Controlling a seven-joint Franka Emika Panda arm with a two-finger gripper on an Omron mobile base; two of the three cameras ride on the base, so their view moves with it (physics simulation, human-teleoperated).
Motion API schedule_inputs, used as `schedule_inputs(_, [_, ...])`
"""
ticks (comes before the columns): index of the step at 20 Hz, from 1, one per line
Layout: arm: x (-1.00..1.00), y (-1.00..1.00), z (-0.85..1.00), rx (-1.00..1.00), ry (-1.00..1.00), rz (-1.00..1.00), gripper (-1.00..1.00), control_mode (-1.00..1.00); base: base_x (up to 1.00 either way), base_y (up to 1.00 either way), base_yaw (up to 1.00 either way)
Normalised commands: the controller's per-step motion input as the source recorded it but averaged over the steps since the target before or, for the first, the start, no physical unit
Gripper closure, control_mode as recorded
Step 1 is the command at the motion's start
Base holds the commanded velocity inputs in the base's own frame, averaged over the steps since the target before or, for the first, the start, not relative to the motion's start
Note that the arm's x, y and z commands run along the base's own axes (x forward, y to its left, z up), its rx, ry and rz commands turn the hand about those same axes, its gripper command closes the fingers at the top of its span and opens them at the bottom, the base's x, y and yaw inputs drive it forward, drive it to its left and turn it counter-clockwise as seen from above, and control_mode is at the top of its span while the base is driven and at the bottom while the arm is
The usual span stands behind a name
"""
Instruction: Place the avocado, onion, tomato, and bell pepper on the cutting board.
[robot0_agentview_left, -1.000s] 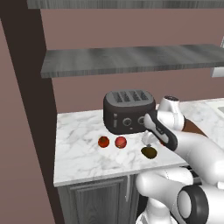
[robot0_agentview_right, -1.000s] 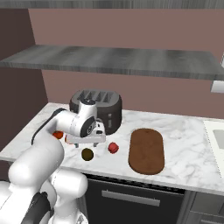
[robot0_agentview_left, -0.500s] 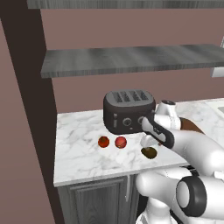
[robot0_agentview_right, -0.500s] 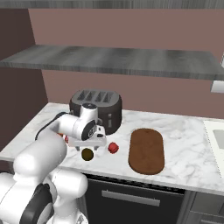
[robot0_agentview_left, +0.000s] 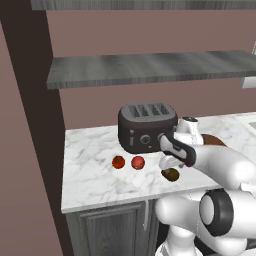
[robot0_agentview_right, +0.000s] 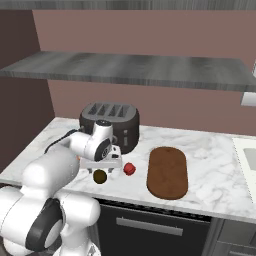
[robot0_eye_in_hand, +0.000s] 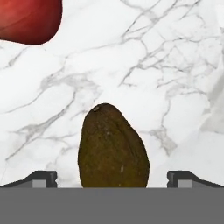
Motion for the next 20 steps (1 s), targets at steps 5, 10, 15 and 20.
schedule_inputs(5, [0.13,0.0,-0.15,0.0,0.03,0.0,-1.0,-1.0,0.0,0.0,0.0])
schedule_inputs(10, [0.02,0.0,-0.23,0.0,0.07,0.0,-1.0,-1.0,0.0,0.0,0.0])
schedule_inputs(15, [0.0,0.0,-0.24,0.0,0.05,0.0,-1.0,-1.0,0.0,0.0,0.0])
schedule_inputs(20, [0.0,0.03,-0.28,0.0,0.06,0.0,1.0,-1.0,0.0,0.0,0.0])
